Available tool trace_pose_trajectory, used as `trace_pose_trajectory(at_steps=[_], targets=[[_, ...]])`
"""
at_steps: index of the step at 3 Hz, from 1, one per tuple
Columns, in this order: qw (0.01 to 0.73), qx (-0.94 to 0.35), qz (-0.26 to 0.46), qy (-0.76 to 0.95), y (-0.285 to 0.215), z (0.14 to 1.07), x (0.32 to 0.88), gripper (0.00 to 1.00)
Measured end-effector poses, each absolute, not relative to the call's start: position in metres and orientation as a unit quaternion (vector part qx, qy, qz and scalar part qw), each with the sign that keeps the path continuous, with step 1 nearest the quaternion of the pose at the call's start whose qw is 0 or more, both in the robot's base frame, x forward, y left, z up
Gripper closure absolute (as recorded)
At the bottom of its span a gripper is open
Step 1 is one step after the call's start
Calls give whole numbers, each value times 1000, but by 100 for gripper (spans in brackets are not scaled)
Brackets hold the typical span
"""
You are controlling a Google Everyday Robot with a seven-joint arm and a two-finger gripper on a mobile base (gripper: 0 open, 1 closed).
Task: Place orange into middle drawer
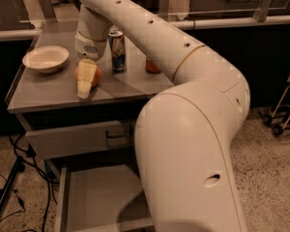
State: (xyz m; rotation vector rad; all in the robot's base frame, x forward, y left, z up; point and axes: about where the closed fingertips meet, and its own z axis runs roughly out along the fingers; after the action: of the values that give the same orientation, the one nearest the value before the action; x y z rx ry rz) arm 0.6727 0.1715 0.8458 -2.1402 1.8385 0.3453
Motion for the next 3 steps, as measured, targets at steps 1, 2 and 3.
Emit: trace_pose_trajectory(at_steps=[1,2,3], targets=[[149,-745,120,640,171,846,673,0],[149,-745,120,640,172,846,673,27],[149,-745,120,640,172,846,673,50]])
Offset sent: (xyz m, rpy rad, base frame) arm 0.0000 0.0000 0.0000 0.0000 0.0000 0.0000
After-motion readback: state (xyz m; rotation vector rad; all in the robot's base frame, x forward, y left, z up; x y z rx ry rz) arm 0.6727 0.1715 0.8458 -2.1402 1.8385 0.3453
